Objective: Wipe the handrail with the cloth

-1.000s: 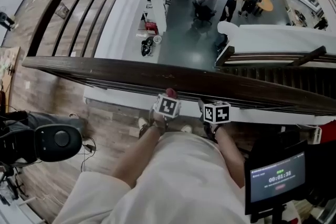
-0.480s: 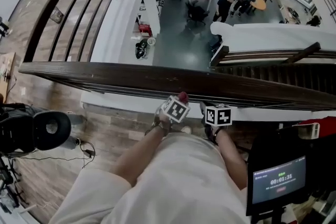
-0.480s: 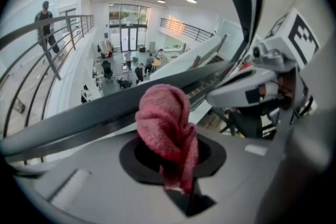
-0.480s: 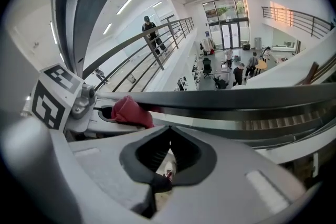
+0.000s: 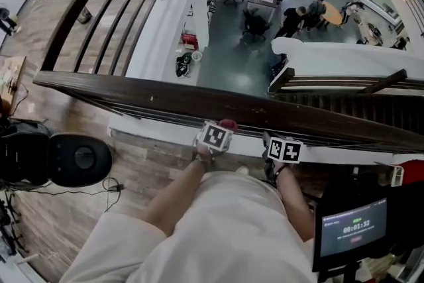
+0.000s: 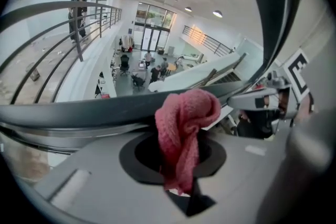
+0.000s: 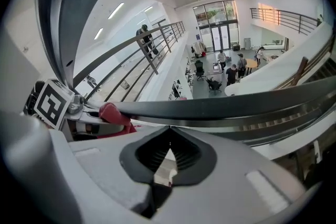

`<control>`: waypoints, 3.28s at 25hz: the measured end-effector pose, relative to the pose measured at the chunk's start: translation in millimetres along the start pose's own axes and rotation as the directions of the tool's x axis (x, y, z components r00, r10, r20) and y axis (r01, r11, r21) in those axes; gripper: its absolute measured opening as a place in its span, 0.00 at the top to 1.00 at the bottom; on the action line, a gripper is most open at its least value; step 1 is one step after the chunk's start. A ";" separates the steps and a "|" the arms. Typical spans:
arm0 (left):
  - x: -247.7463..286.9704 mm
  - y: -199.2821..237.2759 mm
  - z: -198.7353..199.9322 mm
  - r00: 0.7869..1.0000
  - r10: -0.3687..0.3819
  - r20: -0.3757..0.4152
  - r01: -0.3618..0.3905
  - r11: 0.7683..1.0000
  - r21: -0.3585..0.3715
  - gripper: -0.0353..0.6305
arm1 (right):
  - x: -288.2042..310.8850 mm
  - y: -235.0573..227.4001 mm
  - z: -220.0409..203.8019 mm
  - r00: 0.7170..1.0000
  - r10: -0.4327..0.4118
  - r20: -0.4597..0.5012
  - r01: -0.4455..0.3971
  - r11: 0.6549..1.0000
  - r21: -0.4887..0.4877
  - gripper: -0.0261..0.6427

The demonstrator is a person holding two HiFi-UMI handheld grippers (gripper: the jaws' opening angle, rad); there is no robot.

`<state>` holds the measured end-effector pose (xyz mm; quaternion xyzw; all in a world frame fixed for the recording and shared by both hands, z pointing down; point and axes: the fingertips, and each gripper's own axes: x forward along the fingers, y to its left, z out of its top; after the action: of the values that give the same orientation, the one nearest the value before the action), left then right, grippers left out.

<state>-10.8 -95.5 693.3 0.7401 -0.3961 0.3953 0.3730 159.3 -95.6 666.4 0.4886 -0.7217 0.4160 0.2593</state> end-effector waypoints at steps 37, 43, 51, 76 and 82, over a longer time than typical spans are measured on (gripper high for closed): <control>-53.3 158.2 -47.0 0.963 0.226 0.148 -0.118 0.845 -0.522 0.82 | 15.9 49.4 -9.2 1.000 -0.023 -0.020 0.023 1.000 -0.001 0.96; -40.9 127.3 -35.4 0.972 0.189 0.138 -0.109 0.888 -0.447 0.82 | 11.2 29.3 -9.0 0.999 -0.011 -0.032 0.011 1.000 -0.003 0.96; -28.3 80.8 -43.8 0.984 0.180 0.005 -0.167 0.919 -0.357 0.82 | 5.5 12.0 -11.0 0.999 0.022 -0.042 -0.023 0.999 -0.030 0.96; 24.0 -58.7 -2.9 0.998 0.070 0.000 -0.066 0.948 -0.311 0.82 | -32.5 -69.9 -7.7 0.989 0.126 -0.079 -0.130 0.991 -0.039 0.96; 35.6 -85.2 8.2 0.995 0.098 0.008 -0.091 0.948 -0.306 0.82 | -42.9 -92.7 -7.3 0.984 0.145 -0.100 -0.155 0.984 -0.092 0.96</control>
<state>80.0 -78.2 700.9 0.6584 -0.4914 0.3384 0.4588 261.1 -84.7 668.9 0.3996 -0.7635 0.4202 0.2843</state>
